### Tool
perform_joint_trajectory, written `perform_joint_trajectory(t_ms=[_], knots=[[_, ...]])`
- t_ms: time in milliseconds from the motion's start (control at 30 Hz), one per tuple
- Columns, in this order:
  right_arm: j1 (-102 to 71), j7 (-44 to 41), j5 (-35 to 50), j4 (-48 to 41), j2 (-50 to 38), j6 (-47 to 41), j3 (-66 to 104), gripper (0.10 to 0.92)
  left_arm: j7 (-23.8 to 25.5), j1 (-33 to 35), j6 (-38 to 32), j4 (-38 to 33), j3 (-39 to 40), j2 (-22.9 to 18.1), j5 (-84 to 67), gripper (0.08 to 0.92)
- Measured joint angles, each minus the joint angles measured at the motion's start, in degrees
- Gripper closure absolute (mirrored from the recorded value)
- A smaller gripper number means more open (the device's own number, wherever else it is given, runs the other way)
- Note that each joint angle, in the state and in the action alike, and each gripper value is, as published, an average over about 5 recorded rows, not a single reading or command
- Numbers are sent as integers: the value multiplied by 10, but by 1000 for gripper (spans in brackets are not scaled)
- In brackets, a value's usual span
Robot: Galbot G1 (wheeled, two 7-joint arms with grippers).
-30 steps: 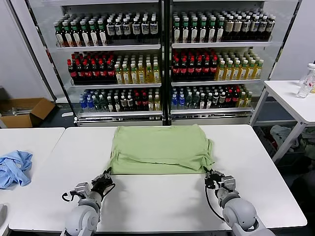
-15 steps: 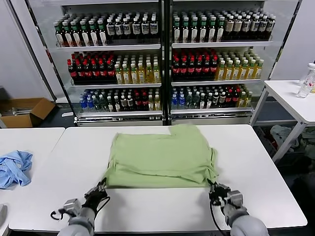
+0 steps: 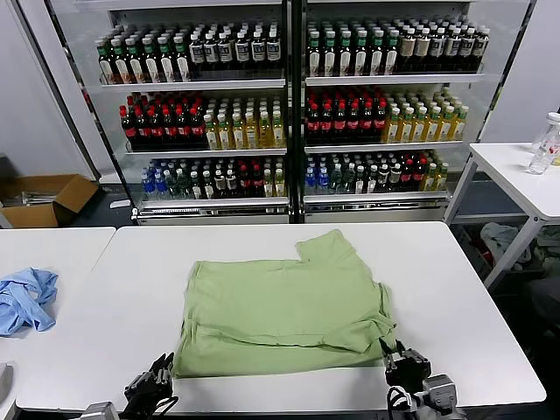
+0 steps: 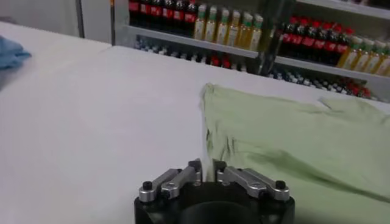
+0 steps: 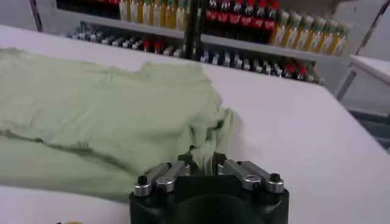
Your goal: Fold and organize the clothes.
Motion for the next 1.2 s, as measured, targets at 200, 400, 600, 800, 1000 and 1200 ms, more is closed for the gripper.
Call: perform_joint_trajectory(t_ms=[200, 400, 600, 800, 1000, 1200], knots=[[56, 10, 25, -16, -2, 0, 0, 352, -3, -8, -2, -21, -18, 20, -17, 532], [169, 21, 56, -91, -1, -11, -36, 217, -11, -72, 2, 7, -9, 41, -36, 359], [301, 23, 88, -193, 5, -23, -93, 203, -17, -171, 15, 74, 30, 59, -33, 206], [423, 25, 107, -307, 20, -29, -152, 202, -28, -277, 25, 156, 87, 65, -21, 178], [532, 26, 109, -429, 45, -25, -207, 203, -39, -379, 28, 247, 143, 63, -8, 177], [613, 21, 109, -541, 72, -27, -245, 203, -46, -462, 35, 331, 186, 56, 6, 177]])
